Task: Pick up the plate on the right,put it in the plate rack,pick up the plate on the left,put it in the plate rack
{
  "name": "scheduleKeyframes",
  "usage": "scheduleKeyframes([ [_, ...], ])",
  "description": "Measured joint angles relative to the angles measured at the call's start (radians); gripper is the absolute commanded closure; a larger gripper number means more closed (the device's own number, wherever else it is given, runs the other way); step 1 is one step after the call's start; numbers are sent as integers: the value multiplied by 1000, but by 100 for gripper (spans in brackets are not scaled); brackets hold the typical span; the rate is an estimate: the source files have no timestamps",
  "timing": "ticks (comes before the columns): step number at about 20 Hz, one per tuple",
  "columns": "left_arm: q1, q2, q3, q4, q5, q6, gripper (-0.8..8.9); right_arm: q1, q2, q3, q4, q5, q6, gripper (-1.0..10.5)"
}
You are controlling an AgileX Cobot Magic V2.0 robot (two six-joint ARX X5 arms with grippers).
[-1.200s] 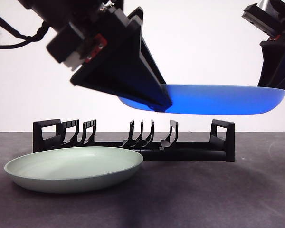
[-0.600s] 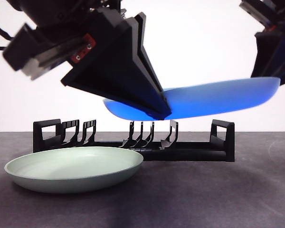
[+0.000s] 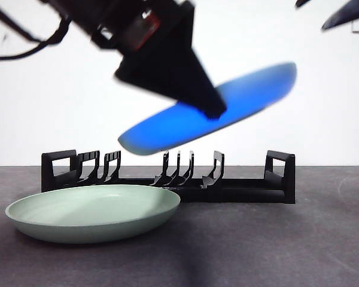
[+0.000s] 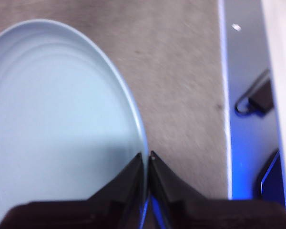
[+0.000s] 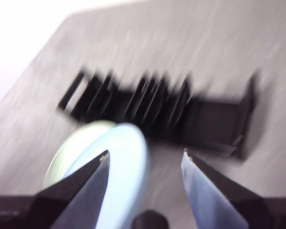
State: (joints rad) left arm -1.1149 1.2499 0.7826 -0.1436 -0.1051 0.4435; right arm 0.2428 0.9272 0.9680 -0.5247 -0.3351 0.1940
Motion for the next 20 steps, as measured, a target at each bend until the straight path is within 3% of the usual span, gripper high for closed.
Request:
scheduleKeyframes([
  [3, 34, -1, 124, 5, -43, -119, 822, 0, -55, 0, 30, 78, 0, 691],
  [7, 155, -8, 250, 13, -21, -235, 822, 0, -105, 0, 35, 150, 0, 695],
  [15, 477, -10, 258, 19, 320, -425, 822, 0, -112, 0, 31, 156, -4, 695],
  [20, 674, -10, 257, 145, 557, -549, 822, 0, -112, 0, 31, 156, -4, 695],
])
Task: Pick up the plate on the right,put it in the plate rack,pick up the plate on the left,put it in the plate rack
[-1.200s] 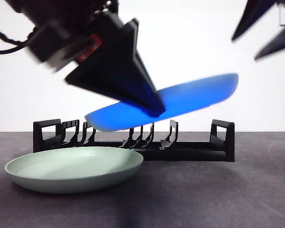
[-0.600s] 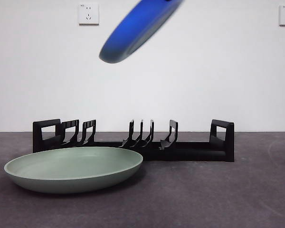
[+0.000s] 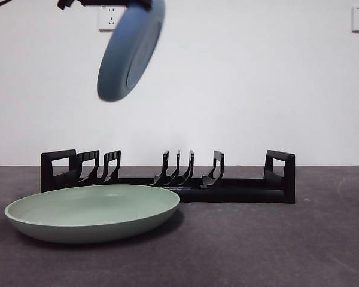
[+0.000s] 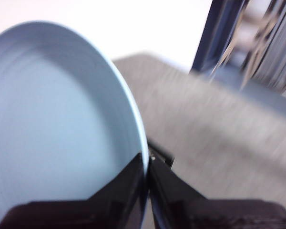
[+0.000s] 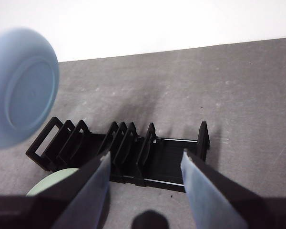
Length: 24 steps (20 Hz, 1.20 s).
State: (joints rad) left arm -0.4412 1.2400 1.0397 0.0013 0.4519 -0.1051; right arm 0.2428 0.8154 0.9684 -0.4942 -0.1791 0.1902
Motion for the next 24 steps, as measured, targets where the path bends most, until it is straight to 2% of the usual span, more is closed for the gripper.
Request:
scheduleKeyframes([
  [3, 89, 5, 0, 72, 117, -85, 823, 0, 0, 0, 0, 0, 0, 695],
  [8, 156, 44, 0, 90, 171, -163, 822, 0, 0, 0, 0, 0, 0, 695],
  [24, 179, 243, 0, 133, 175, -184, 823, 0, 2, 0, 0, 0, 0, 695],
])
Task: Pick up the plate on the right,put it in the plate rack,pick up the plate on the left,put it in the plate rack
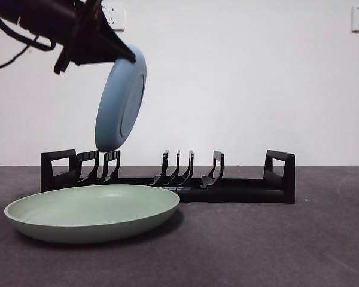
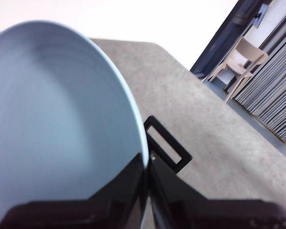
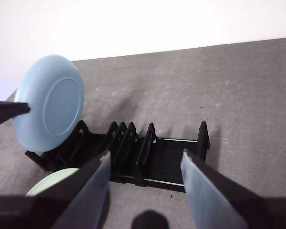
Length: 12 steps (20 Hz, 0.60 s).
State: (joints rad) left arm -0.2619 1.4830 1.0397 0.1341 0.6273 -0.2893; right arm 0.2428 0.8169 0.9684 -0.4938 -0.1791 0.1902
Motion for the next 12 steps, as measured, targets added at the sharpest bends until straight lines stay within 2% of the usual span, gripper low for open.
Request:
scheduleKeyframes([
  [7, 25, 3, 0, -8, 1, 0, 822, 0, 0, 0, 0, 0, 0, 695],
  [12, 28, 3, 0, -93, 0, 31, 822, 0, 0, 0, 0, 0, 0, 695],
])
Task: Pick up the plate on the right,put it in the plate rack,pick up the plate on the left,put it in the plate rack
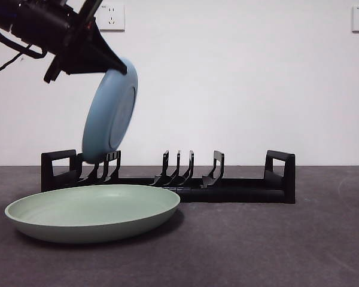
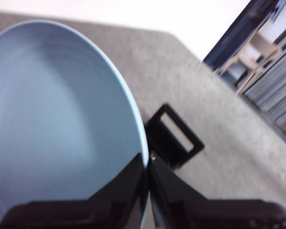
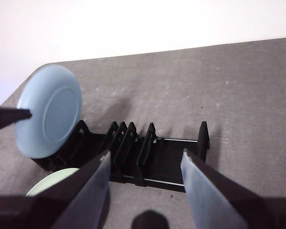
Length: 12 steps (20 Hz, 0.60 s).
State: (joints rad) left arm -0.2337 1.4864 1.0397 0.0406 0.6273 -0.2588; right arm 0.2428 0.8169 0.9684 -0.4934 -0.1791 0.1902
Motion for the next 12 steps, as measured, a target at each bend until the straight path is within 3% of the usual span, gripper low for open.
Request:
scheduleKeyframes([
  [9, -1, 0, 0, -101, -42, 93, 808, 0, 2, 0, 0, 0, 0, 695],
  [12, -2, 0, 0, -149, -68, 122, 706, 0, 5, 0, 0, 0, 0, 695],
])
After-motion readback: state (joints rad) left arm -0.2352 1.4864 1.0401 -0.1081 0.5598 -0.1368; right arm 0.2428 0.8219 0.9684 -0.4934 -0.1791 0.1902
